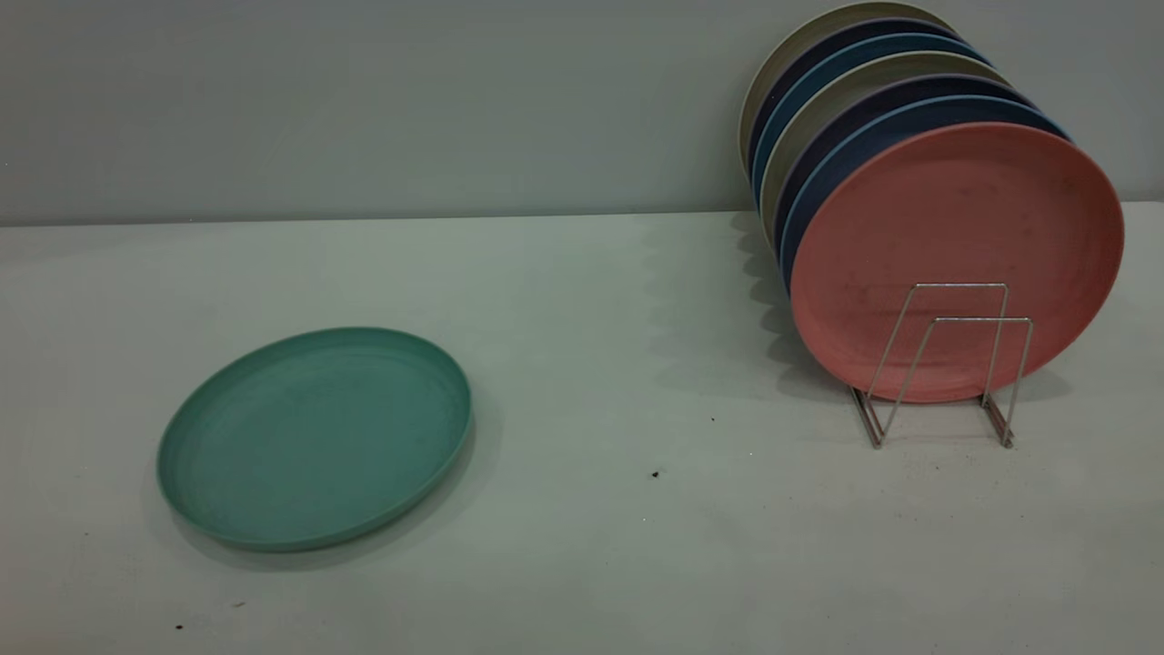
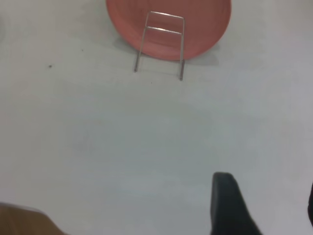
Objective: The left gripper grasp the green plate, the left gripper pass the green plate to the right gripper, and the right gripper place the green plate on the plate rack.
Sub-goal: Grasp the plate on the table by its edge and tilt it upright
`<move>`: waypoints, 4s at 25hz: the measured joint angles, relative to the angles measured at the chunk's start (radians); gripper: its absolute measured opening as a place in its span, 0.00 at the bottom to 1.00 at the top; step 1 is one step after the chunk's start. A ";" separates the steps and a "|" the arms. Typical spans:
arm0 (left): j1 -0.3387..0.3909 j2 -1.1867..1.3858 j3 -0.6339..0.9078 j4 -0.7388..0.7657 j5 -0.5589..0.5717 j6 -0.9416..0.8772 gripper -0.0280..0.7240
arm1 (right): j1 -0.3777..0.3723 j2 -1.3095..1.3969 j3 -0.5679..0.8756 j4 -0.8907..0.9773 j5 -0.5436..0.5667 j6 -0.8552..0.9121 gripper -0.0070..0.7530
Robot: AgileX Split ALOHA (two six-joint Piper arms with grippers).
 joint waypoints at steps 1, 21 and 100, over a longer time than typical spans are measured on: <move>0.000 0.000 0.000 0.000 0.000 0.000 0.52 | 0.000 0.000 0.000 0.000 0.000 0.000 0.54; 0.000 0.000 0.000 0.000 0.000 0.000 0.52 | 0.000 0.000 0.000 0.000 0.000 0.001 0.54; 0.252 2.264 -0.307 -1.623 -0.649 1.326 0.08 | 0.000 1.144 -0.024 0.823 -0.671 -0.809 0.55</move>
